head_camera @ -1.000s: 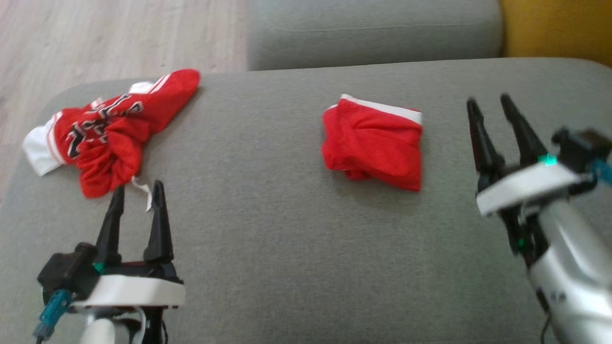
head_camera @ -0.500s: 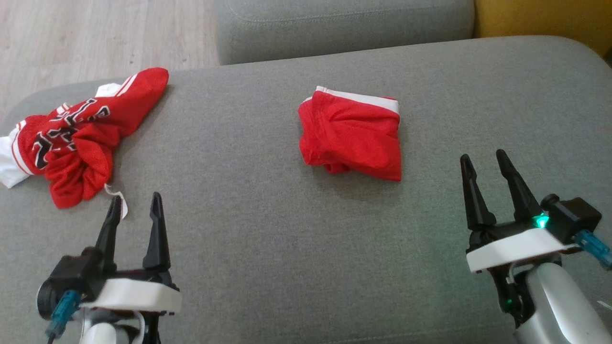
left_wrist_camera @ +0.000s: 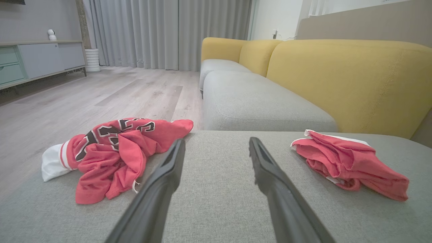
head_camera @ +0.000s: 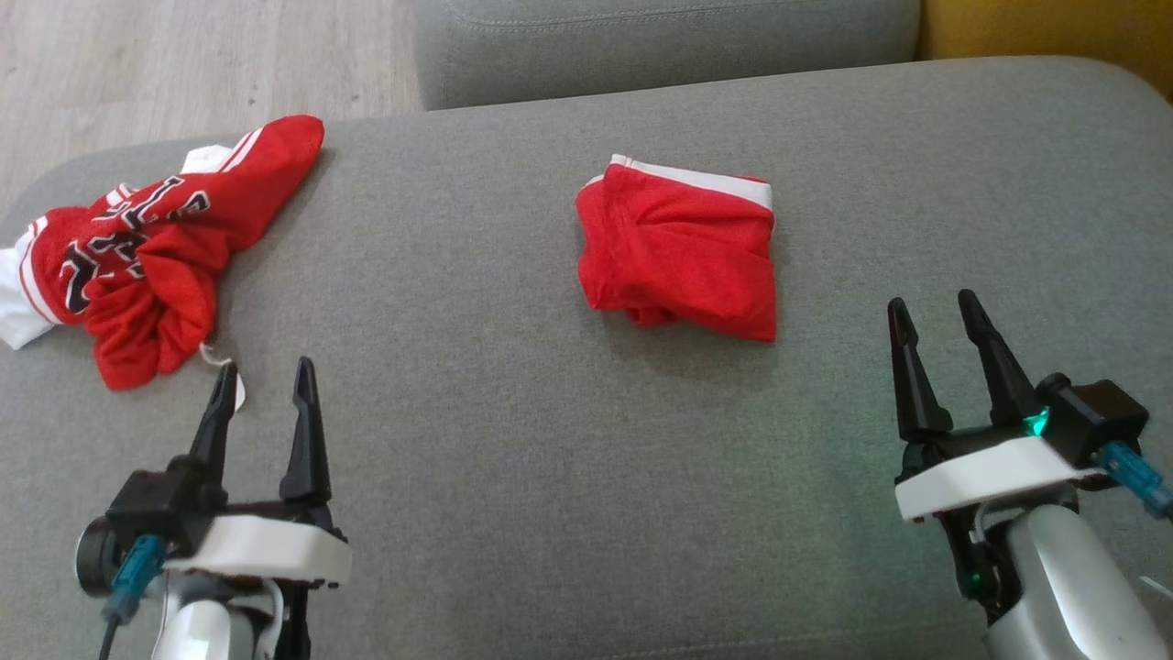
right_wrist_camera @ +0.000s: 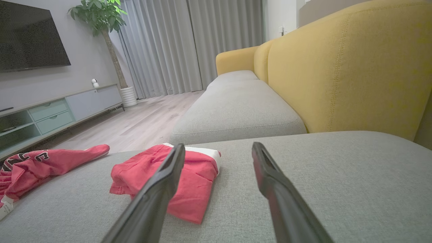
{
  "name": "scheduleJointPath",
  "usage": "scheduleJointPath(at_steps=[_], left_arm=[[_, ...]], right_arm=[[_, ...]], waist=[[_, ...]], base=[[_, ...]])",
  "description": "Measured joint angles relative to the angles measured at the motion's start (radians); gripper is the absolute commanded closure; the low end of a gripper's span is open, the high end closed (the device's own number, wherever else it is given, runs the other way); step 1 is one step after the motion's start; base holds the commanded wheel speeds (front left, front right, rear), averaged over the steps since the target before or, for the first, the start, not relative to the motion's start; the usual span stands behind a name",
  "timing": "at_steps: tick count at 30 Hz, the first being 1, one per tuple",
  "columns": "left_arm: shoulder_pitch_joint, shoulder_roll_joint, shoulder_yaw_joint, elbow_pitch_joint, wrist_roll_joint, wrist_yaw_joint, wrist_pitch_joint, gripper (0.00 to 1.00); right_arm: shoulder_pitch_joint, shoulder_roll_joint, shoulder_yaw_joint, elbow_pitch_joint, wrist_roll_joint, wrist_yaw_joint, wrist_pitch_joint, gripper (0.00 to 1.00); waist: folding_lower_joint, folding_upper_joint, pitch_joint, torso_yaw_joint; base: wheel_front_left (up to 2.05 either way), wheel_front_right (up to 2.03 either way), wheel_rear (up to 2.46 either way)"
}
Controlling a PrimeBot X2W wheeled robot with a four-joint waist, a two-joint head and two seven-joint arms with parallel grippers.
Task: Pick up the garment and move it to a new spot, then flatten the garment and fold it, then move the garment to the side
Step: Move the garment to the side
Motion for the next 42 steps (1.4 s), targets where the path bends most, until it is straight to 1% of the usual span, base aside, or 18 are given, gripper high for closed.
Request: scheduleJointPath(at_steps=[9, 13, 16, 20, 21, 22, 26, 30, 33, 34, 36, 37, 41, 42], left_arm=[[0.000, 0.000, -0.003, 0.011, -0.001, 0.000, 0.000, 0.00], [-0.015, 0.000, -0.025, 0.012, -0.004, -0.002, 0.000, 0.00], [-0.051, -0.001, -0.055, 0.011, -0.020, -0.009, 0.000, 0.00], [-0.084, -0.001, -0.087, 0.001, -0.037, -0.009, 0.000, 0.00], [-0.088, -0.001, -0.096, -0.004, -0.040, -0.009, 0.000, 0.00], [-0.090, -0.001, -0.101, -0.009, -0.040, -0.008, 0.000, 0.00], [-0.115, -0.002, -0.106, -0.012, -0.048, -0.007, 0.000, 0.00], [-0.140, -0.002, -0.114, -0.013, -0.049, -0.003, 0.000, 0.00], [-0.148, -0.002, -0.115, -0.013, -0.049, -0.003, 0.000, 0.00], [-0.148, -0.002, -0.117, -0.013, -0.053, -0.003, 0.000, 0.00], [-0.148, -0.002, -0.119, -0.013, -0.058, 0.000, 0.000, 0.00], [-0.148, -0.002, -0.119, -0.013, -0.059, 0.000, 0.000, 0.00], [-0.148, -0.003, -0.117, -0.012, -0.058, -0.003, 0.000, 0.00], [-0.148, -0.003, -0.118, -0.012, -0.058, -0.011, 0.000, 0.00]], right_arm=[[-0.018, 0.006, -0.001, 0.027, 0.001, 0.000, 0.002, 0.00], [-0.108, 0.003, 0.013, 0.068, 0.029, 0.000, 0.071, 0.00], [-0.222, -0.004, 0.026, 0.131, 0.065, 0.000, 0.152, 0.00], [-0.377, -0.005, 0.012, 0.260, 0.130, 0.000, 0.305, 0.00], [-0.412, -0.003, 0.000, 0.306, 0.162, 0.000, 0.364, 0.00], [-0.443, -0.008, 0.003, 0.353, 0.169, 0.000, 0.425, 0.00], [-0.543, -0.010, -0.025, 0.515, 0.194, 0.000, 0.593, 0.00], [-0.634, -0.008, -0.057, 0.636, 0.212, 0.000, 0.700, 0.00], [-0.714, -0.016, -0.067, 0.695, 0.233, 0.000, 0.797, 0.00], [-0.735, -0.019, -0.068, 0.707, 0.233, 0.000, 0.809, 0.04], [-0.752, -0.018, -0.067, 0.716, 0.246, 0.000, 0.814, 0.62], [-0.751, -0.014, -0.056, 0.716, 0.259, 0.000, 0.802, 1.00], [-0.716, 0.001, -0.012, 0.699, 0.277, 0.000, 0.727, 1.00], [-0.705, 0.001, 0.005, 0.695, 0.277, 0.000, 0.707, 1.00]], waist=[[0.0000, 0.0000, 0.014, 0.008], [0.0000, 0.0000, 0.043, 0.023], [0.0000, 0.0000, 0.069, 0.047], [0.0001, 0.0000, 0.111, 0.087], [0.0000, 0.0000, 0.123, 0.097], [0.0001, 0.0000, 0.135, 0.107], [0.0001, 0.0000, 0.183, 0.146], [0.0002, 0.0000, 0.228, 0.181], [0.0000, 0.0000, 0.253, 0.202], [0.0001, 0.0000, 0.259, 0.208], [0.0001, 0.0000, 0.266, 0.215], [0.0001, 0.0000, 0.263, 0.212], [0.0001, 0.0000, 0.243, 0.190], [0.0001, 0.0000, 0.235, 0.182]], base=[[0.00, 0.00, 0.00], [0.00, 0.00, 0.00], [0.00, 0.00, 0.00], [0.00, 0.00, 0.00], [0.00, 0.00, 0.00], [0.00, 0.00, 0.00], [0.00, 0.00, 0.00], [0.00, 0.00, 0.00], [0.00, 0.00, 0.00], [0.00, 0.00, 0.00], [0.00, 0.00, 0.00], [0.00, 0.00, 0.00], [0.00, 0.00, 0.00], [0.00, 0.00, 0.00]])
